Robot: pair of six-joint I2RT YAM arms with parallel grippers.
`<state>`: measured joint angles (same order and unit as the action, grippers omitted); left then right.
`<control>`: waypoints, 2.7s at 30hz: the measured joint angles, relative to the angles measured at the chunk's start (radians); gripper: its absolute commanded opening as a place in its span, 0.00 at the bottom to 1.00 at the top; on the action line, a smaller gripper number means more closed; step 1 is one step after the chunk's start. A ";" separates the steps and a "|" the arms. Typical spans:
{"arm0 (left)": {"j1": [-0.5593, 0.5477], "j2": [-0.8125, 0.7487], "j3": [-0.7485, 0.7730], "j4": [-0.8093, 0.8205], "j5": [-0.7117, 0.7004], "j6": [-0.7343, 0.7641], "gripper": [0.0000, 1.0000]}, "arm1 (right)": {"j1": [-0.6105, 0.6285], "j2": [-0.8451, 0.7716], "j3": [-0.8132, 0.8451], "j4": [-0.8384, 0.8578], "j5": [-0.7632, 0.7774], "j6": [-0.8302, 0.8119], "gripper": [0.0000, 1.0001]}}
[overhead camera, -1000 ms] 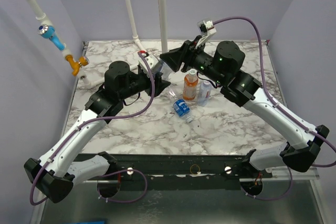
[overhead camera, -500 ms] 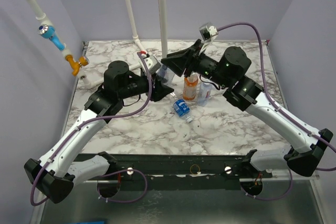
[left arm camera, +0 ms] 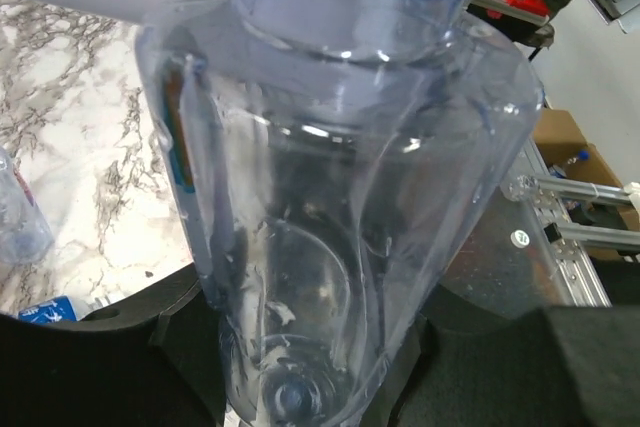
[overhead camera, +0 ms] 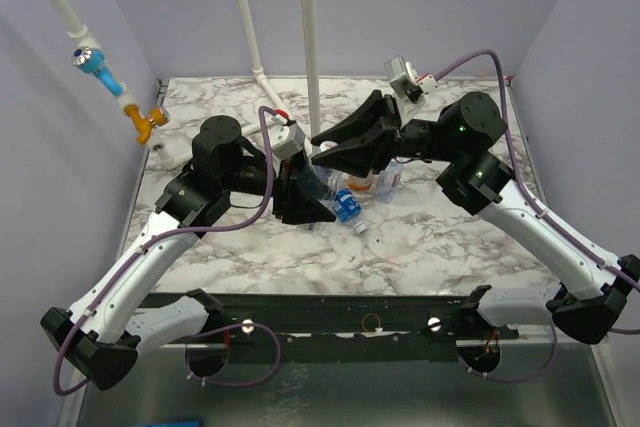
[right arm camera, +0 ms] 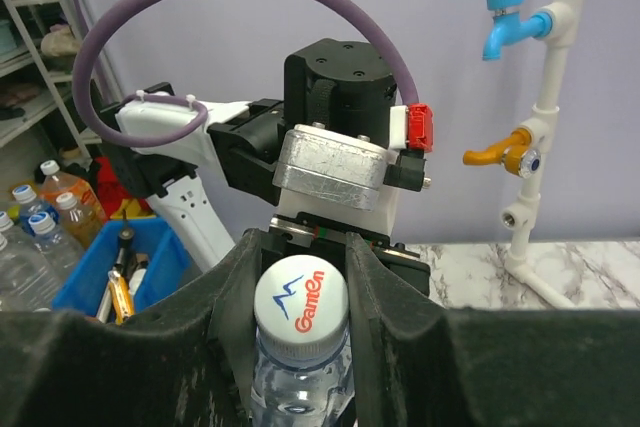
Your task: Unscrew the bottle caps
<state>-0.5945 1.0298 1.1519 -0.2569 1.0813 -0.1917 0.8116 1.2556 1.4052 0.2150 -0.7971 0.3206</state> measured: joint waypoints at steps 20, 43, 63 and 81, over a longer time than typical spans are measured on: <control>0.000 0.010 -0.009 -0.017 -0.576 0.192 0.15 | 0.013 0.056 0.117 -0.269 0.658 0.022 0.88; 0.000 0.031 -0.040 -0.007 -0.755 0.237 0.15 | 0.013 0.137 0.129 -0.307 0.685 0.106 0.61; 0.000 0.017 -0.047 -0.001 -0.652 0.219 0.15 | 0.010 0.085 0.077 -0.255 0.549 0.034 0.01; -0.003 -0.019 0.010 -0.016 -0.019 0.056 0.15 | -0.015 0.018 0.061 -0.084 -0.089 -0.005 0.96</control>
<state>-0.5980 1.0103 1.1614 -0.2733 1.0618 -0.1352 0.7967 1.2736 1.4666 0.1310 -0.8864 0.3157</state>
